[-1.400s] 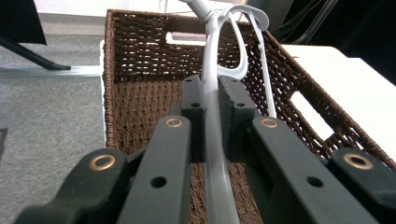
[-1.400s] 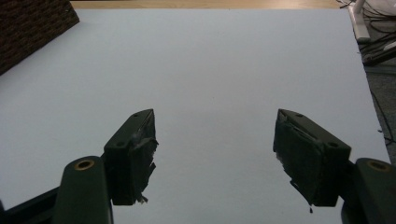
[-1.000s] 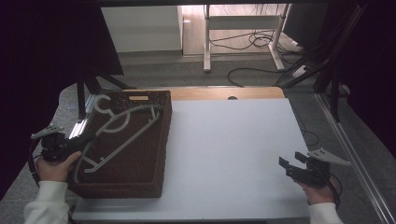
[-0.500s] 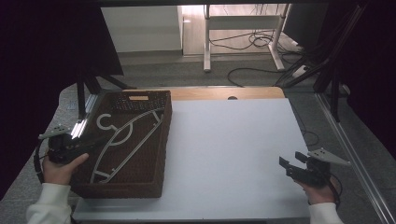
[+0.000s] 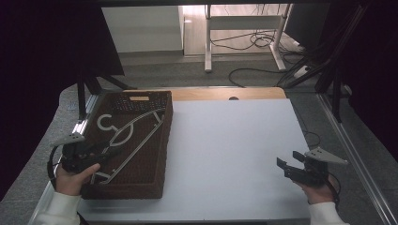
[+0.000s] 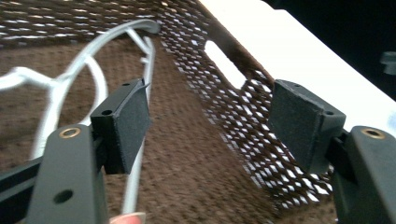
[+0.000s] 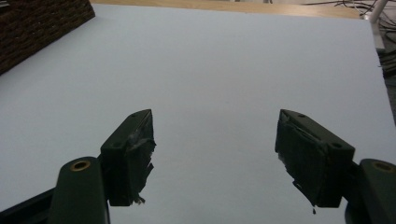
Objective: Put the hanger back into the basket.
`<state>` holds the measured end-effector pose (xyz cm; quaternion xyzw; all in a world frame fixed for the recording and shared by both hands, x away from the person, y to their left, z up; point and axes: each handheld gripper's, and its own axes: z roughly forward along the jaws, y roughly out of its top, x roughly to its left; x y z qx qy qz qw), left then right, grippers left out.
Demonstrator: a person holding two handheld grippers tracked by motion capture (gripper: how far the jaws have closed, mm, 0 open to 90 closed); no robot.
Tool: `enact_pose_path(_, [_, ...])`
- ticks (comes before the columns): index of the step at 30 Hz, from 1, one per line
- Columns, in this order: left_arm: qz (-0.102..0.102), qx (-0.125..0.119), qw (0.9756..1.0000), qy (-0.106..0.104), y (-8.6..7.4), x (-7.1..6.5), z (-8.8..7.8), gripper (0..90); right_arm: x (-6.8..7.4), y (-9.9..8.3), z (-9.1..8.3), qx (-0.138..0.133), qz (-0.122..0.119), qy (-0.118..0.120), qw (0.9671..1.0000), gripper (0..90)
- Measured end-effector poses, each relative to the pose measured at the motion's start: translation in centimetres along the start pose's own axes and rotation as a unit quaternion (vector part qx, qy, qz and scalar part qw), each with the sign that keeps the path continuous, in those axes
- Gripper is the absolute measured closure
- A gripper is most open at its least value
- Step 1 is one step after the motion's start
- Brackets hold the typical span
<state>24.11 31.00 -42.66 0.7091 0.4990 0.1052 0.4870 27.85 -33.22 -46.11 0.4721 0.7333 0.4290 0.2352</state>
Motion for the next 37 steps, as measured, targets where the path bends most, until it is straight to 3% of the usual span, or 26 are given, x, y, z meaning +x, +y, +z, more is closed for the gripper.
enact_pose_path(10, [0.031, 0.004, 0.9995, -0.008, -0.9, -4.1, 1.5, 25.0, 0.7, 0.5, 0.5, 0.007, -0.021, 0.029, 0.9993, 26.4])
enact_pose_path(18, [0.058, 0.020, 0.9979, -0.020, -1.2, -6.5, 3.1, 24.6, 1.2, 0.5, 0.8, 0.014, -0.032, 0.050, 0.9981, 26.2])
enact_pose_path(27, [0.064, 0.023, 0.9974, -0.024, -1.5, -7.5, 3.8, 23.7, 1.9, 0.3, 1.2, 0.022, -0.050, 0.075, 0.9957, 26.0])
enact_pose_path(37, [0.063, 0.024, 0.9973, -0.027, -1.4, -7.5, 3.8, 23.5, 1.7, 0.1, 1.4, 0.028, -0.051, 0.079, 0.9952, 26.0])
